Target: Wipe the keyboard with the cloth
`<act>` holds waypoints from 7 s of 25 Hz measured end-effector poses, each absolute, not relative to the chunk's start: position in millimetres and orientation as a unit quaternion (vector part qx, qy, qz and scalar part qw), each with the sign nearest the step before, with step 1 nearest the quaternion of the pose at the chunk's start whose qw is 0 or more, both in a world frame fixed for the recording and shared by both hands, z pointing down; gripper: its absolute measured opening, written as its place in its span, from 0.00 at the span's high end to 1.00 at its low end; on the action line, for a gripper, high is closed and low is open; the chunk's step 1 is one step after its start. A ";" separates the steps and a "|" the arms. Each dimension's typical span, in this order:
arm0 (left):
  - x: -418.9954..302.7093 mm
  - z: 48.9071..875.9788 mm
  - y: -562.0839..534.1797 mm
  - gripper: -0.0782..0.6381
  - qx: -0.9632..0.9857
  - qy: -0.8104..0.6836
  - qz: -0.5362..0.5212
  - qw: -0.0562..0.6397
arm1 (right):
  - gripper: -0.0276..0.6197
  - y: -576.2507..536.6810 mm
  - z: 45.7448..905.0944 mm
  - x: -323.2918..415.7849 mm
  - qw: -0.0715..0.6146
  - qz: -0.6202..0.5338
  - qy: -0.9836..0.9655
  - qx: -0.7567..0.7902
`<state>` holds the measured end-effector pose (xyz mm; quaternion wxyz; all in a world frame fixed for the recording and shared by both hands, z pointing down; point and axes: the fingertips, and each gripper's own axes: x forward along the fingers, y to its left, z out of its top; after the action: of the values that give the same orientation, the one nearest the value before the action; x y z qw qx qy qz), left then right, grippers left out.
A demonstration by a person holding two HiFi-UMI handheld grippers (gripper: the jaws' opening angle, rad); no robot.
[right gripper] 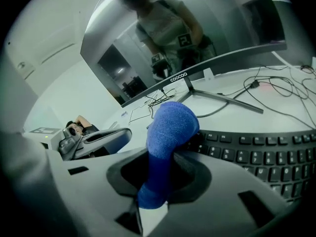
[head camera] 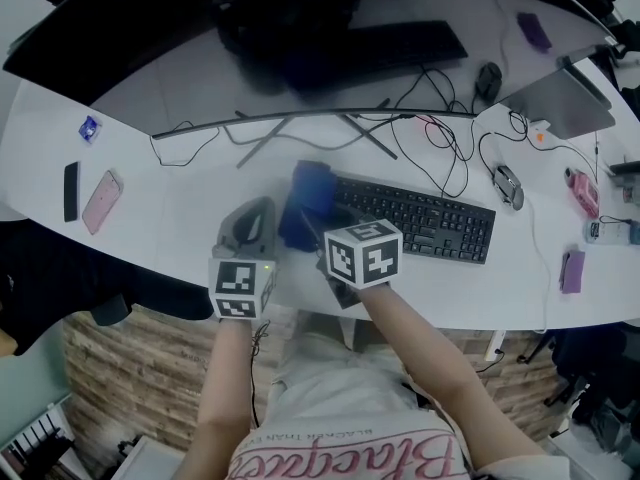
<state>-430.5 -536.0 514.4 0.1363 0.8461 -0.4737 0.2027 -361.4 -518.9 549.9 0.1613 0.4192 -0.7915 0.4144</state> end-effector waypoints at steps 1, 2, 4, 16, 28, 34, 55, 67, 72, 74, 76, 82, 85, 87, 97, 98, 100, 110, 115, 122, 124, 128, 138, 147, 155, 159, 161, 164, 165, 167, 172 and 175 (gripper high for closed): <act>-427.7 515.2 -535.7 0.88 0.846 -0.474 0.204 0.136 | 0.82 -517.9 550.4 -357.9 0.166 0.413 -0.791 0.420; -424.4 516.1 -535.0 0.88 0.846 -0.473 0.205 0.136 | 0.82 -516.8 550.6 -354.2 0.172 0.408 -0.791 0.422; -416.4 518.1 -532.9 0.88 0.847 -0.470 0.208 0.135 | 0.82 -514.8 550.6 -346.7 0.183 0.396 -0.792 0.427; -355.2 513.0 -517.7 0.88 0.857 -0.451 0.219 0.120 | 0.82 -500.0 550.9 -299.0 0.212 0.384 -0.788 0.432; -287.6 519.0 -495.4 0.88 0.865 -0.426 0.234 0.122 | 0.82 -481.5 548.3 -244.9 0.251 0.345 -0.788 0.444; -261.3 520.9 -486.3 0.88 0.868 -0.419 0.237 0.122 | 0.82 -472.9 548.8 -215.7 0.258 0.342 -0.782 0.453; -166.0 523.0 -458.1 0.88 0.877 -0.396 0.244 0.117 | 0.82 -441.2 549.6 -113.8 0.283 0.336 -0.768 0.466; -108.0 519.3 -443.1 0.88 0.886 -0.380 0.246 0.104 | 0.82 -420.7 547.3 -58.7 0.297 0.326 -0.759 0.479; -85.4 518.8 -436.5 0.88 0.889 -0.374 0.244 0.101 | 0.82 -412.0 547.7 -30.2 0.301 0.323 -0.755 0.485; -77.2 519.4 -434.1 0.88 0.891 -0.370 0.244 0.100 | 0.82 -410.1 547.4 -21.0 0.302 0.320 -0.755 0.487; -68.7 519.6 -431.7 0.88 0.893 -0.366 0.245 0.099 | 0.82 -408.2 546.4 -13.0 0.300 0.319 -0.754 0.490; -45.3 519.4 -426.5 0.88 0.898 -0.354 0.243 0.095 | 0.82 -397.2 546.5 16.0 0.301 0.322 -0.741 0.507; -35.1 518.8 -423.8 0.88 0.901 -0.348 0.241 0.092 | 0.82 -393.0 546.6 31.7 0.302 0.321 -0.735 0.516; -29.0 517.9 -422.1 0.88 0.903 -0.344 0.240 0.090 | 0.82 -391.1 546.0 42.1 0.306 0.314 -0.732 0.522; -12.2 506.9 -409.6 0.88 0.910 -0.331 0.237 0.079 | 0.82 -372.0 546.4 90.4 0.335 0.294 -0.699 0.559; -12.6 505.5 -408.8 0.88 0.910 -0.331 0.237 0.079 | 0.82 -370.0 545.6 94.6 0.334 0.293 -0.696 0.564; -14.5 501.7 -408.3 0.88 0.911 -0.330 0.235 0.076 | 0.82 -366.4 541.5 102.1 0.329 0.291 -0.690 0.576; -38.5 472.1 -408.2 0.88 0.917 -0.335 0.211 0.058 | 0.82 -350.0 497.1 103.2 0.298 0.248 -0.677 0.626; -58.9 453.6 -405.6 0.88 0.924 -0.328 0.193 0.042 | 0.82 -342.8 473.8 79.1 0.267 0.240 -0.668 0.652; -106.6 421.1 -402.1 0.88 0.930 -0.329 0.161 0.022 | 0.82 -342.7 437.6 15.9 0.223 0.193 -0.679 0.672; -121.9 410.0 -398.5 0.88 0.932 -0.330 0.149 0.014 | 0.82 -343.1 426.5 -7.7 0.214 0.177 -0.687 0.672; -150.9 388.3 -389.1 0.88 0.936 -0.330 0.124 -0.001 | 0.82 -344.6 404.5 -57.0 0.197 0.147 -0.706 0.664; -211.5 337.7 -370.2 0.88 0.939 -0.338 0.058 -0.040 | 0.82 -338.6 358.4 -159.1 0.134 0.040 -0.752 0.645; -223.5 320.6 -359.2 0.88 0.937 -0.345 0.033 -0.056 | 0.82 -327.2 331.4 -181.8 0.112 -0.017 -0.762 0.638; -212.8 307.4 -351.1 0.88 0.930 -0.360 0.019 -0.073 | 0.82 -327.9 316.9 -164.6 0.109 -0.035 -0.766 0.633; -208.1 303.6 -350.4 0.88 0.927 -0.368 0.019 -0.071 | 0.82 -331.2 315.9 -162.7 0.110 -0.036 -0.771 0.626; -206.8 300.9 -350.3 0.88 0.926 -0.371 0.014 -0.073 | 0.82 -331.7 314.3 -162.6 0.111 -0.042 -0.774 0.623; -203.4 296.0 -349.4 0.88 0.925 -0.374 0.004 -0.071 | 0.82 -331.9 310.4 -159.2 0.106 -0.049 -0.773 0.623; -202.2 294.8 -349.5 0.88 0.924 -0.375 0.001 -0.071 | 0.82 -332.1 309.1 -158.0 0.104 -0.051 -0.773 0.624; -199.3 294.0 -350.0 0.88 0.925 -0.374 -0.001 -0.073 | 0.82 -332.6 307.7 -155.5 0.101 -0.054 -0.772 0.626; -189.3 294.1 -351.6 0.88 0.927 -0.363 0.000 -0.090 | 0.82 -333.4 307.9 -146.9 0.103 -0.054 -0.767 0.631; -184.9 294.6 -352.6 0.88 0.928 -0.361 0.001 -0.091 | 0.82 -333.8 307.6 -142.2 0.102 -0.052 -0.765 0.634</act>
<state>-184.9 -352.6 294.6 -0.0910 0.9283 -0.3606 0.0013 -142.2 -333.8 307.6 0.1025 0.6337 -0.7650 -0.0523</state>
